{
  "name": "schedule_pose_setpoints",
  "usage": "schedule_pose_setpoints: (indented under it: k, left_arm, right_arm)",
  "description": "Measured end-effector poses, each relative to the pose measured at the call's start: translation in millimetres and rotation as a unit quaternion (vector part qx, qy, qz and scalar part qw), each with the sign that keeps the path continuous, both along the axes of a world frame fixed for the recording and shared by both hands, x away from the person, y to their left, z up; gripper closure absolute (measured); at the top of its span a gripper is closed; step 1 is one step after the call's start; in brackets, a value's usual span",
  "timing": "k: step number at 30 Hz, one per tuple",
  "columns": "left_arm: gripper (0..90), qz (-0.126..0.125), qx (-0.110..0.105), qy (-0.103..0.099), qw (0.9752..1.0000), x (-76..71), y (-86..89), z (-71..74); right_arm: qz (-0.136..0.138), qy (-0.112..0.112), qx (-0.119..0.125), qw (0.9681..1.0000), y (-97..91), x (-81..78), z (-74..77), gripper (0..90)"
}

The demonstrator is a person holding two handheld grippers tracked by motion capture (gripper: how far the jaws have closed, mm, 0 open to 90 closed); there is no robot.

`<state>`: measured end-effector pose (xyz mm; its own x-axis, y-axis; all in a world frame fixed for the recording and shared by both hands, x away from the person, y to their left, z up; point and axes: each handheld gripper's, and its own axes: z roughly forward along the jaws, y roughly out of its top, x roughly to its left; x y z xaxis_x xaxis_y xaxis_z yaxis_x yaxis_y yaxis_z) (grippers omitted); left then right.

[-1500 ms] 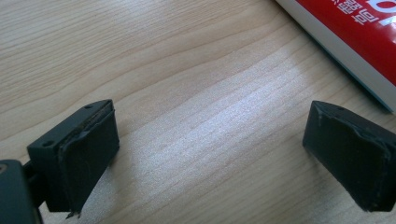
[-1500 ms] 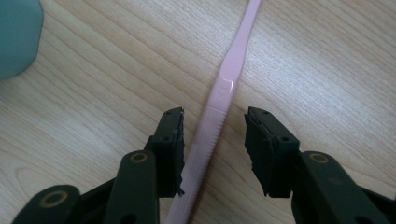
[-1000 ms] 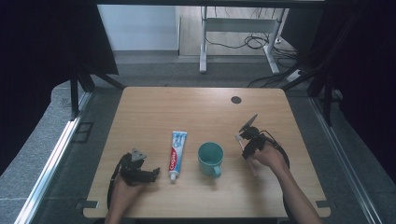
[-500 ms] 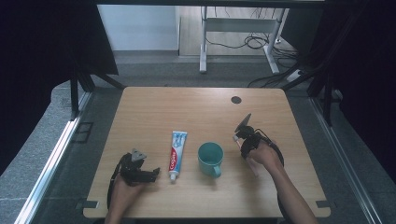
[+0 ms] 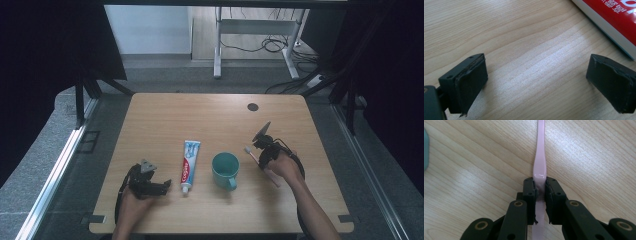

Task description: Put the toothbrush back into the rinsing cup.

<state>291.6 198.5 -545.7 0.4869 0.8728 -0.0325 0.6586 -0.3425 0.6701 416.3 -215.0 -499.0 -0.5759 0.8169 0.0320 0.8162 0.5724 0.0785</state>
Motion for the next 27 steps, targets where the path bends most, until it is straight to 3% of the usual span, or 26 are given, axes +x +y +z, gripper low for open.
schedule_pose_setpoints:
  k: [27]
  left_arm:
    - [3.3,0.0,0.0,0.0,1.0,0.0,0.0,0.0]
  right_arm:
    - [0.025,-0.039,0.052,0.9976,-11.8,-17.4,32.5,78.8]
